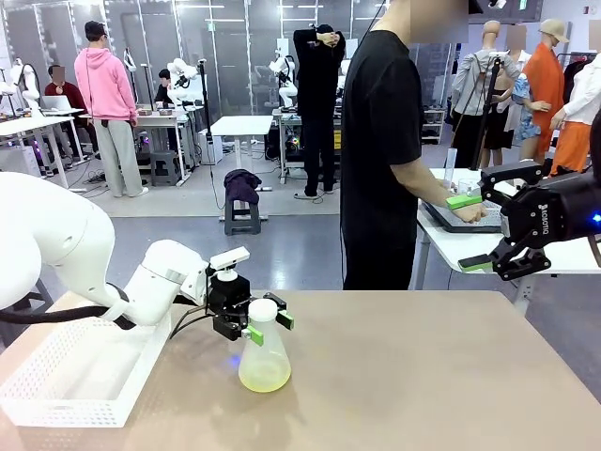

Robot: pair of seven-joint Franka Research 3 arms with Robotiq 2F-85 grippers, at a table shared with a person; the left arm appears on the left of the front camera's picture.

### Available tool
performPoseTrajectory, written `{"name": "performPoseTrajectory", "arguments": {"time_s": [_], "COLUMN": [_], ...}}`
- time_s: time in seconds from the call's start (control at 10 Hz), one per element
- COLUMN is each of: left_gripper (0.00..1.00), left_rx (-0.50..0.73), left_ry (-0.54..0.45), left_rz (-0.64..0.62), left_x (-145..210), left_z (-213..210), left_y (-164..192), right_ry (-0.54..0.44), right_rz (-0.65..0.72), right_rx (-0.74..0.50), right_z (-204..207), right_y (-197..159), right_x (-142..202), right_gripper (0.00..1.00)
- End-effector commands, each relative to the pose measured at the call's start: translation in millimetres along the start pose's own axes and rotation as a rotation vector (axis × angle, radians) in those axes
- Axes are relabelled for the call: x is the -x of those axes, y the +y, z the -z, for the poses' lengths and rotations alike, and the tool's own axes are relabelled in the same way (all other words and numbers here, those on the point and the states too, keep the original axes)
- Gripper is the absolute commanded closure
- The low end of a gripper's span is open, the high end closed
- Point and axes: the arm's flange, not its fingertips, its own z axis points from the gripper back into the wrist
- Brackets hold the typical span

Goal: Prepare the solutions needed for the experiment.
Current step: When the human places the Big flask in the center of the table, pick up the Big flask and place it in the left Organizing basket.

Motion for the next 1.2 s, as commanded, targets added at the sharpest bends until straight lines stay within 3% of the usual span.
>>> {"name": "performPoseTrajectory", "arguments": {"time_s": [0.0,0.1,0.2,0.3,0.4,0.5,0.7,0.8,1.1], "left_gripper": [0.44,0.76,0.63,0.95,0.82,1.0,1.0,0.93,0.93], "left_rx": [0.015,0.012,0.011,0.012,0.012,0.014,0.022,0.003,0.015], "left_ry": [-0.007,-0.011,-0.014,-0.012,-0.015,-0.014,0.023,0.027,-0.006], "left_rz": [-0.016,-0.02,-0.021,-0.021,-0.023,-0.025,-0.013,-0.007,0.066], "left_x": [1.1,1.3,1.2,0.7,0.0,-0.5,-5.4,-10.8,-49.8], "left_z": [-4.2,-5.0,-5.1,-5.7,-6.8,-8.0,-9.2,-10.0,-27.7], "left_y": [-1.9,-2.3,-1.7,-1.7,-1.8,-2.5,-5.6,-8.1,-35.6], "right_ry": [0.001,0.001,0.001,0.001,0.001,0.001,0.001,0.001,0.001], "right_rz": [-0.007,-0.007,-0.007,-0.007,-0.007,-0.007,-0.007,-0.007,-0.007], "right_rx": [-0.006,-0.006,-0.006,-0.006,-0.006,-0.006,-0.006,-0.006,-0.006], "right_z": [0.2,0.2,0.2,0.2,0.2,0.2,0.2,0.2,0.2], "right_y": [0.3,0.3,0.3,0.3,0.3,0.3,0.3,0.3,0.3], "right_x": [0.3,0.3,0.3,0.3,0.3,0.3,0.3,0.3,0.3], "right_gripper": [0.0,0.0,0.0,0.0,0.0,0.0,0.0,0.0,0.0]}}
